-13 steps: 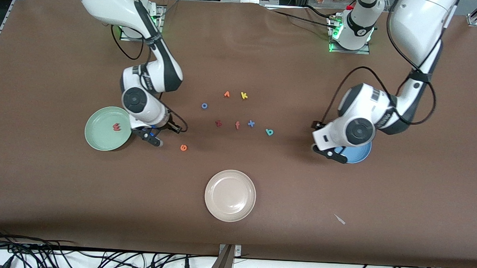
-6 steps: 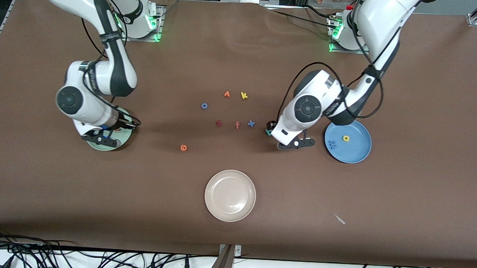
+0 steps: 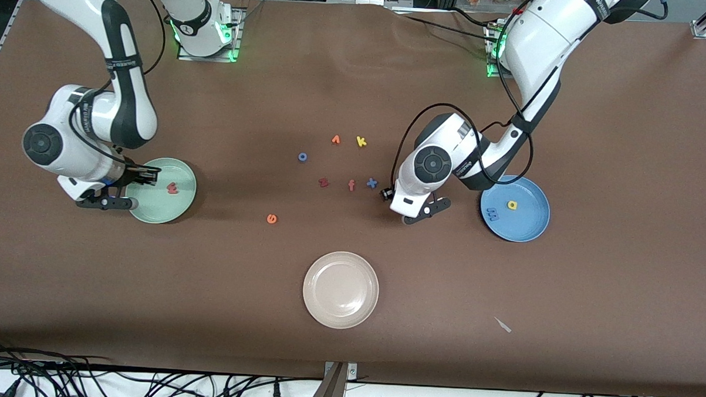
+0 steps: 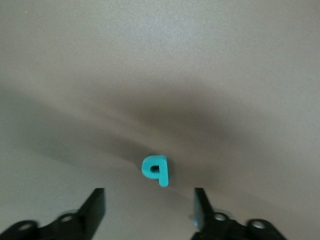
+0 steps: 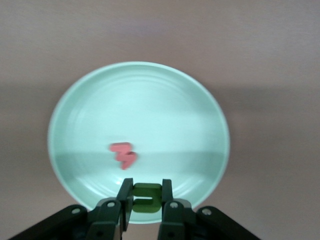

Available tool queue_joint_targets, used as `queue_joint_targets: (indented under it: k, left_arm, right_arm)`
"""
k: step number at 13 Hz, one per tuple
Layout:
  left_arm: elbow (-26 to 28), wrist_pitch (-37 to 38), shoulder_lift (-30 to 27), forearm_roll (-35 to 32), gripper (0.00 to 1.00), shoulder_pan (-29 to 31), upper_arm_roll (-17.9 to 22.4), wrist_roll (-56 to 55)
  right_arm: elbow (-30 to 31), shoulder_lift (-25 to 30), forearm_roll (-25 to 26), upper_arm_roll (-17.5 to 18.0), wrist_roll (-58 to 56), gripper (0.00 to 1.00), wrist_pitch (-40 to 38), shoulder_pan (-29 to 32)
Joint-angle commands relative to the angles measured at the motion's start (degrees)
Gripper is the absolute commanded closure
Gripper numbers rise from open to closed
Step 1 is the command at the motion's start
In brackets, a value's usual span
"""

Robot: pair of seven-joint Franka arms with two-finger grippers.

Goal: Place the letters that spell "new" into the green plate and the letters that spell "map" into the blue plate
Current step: 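Grasp the p with the left gripper while the right gripper reaches the e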

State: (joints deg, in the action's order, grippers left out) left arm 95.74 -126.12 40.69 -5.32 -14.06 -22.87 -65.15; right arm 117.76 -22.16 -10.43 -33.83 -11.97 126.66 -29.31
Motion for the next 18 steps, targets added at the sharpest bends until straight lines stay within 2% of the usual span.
queue_joint_targets:
  k: [1, 4, 7, 9, 10, 14, 16, 18]
  left_arm:
    - [-1.1, -1.7, 1.6, 1.5, 0.43, -0.3, 0.2, -1.0]
    - [-0.9, -1.7, 2.5, 0.7, 0.43, -0.6, 0.2, -0.9]
    - [-0.9, -2.5, 3.8, 0.7, 0.48, -0.5, 0.2, -0.9]
    - [-1.0, -2.9, 4.2, 0.7, 0.65, -0.5, 0.2, -0.9]
    - [-1.0, -3.2, 4.4, 0.7, 1.0, -0.5, 0.3, -0.9]
    - [-1.3, -1.9, 2.0, 0.5, 1.0, 0.3, 0.3, -0.2]
    - [-2.1, 4.9, -1.0, 0.3, 1.0, 1.2, 0.5, 0.7]
    - [-2.0, 11.6, -3.9, -0.4, 1.0, 5.2, 0.5, 10.9]
  right_arm:
    - [0.1, -0.3, -0.1, 0.0, -3.1, 0.0, 0.5, 1.6]
    - [-0.7, -0.1, -1.2, 1.4, -0.2, 0.0, 0.0, 1.3]
    - [-2.3, -0.2, -3.2, 6.5, 9.6, 0.0, 0.1, 1.2]
    - [-4.5, -0.3, -3.2, 10.7, 19.7, 0.0, 0.1, 1.2]
    - [-6.4, -1.6, -3.2, 12.8, 24.1, 0.0, 0.1, 1.2]
    - [-14.0, -7.9, -6.1, 18.0, 34.7, 0.0, 0.6, 1.2]
    - [-18.1, -11.0, -6.9, 19.8, 38.2, 0.0, 0.6, 1.2]
    - [-21.4, -13.8, -6.7, 21.8, 41.0, 0.0, 0.8, 0.8]
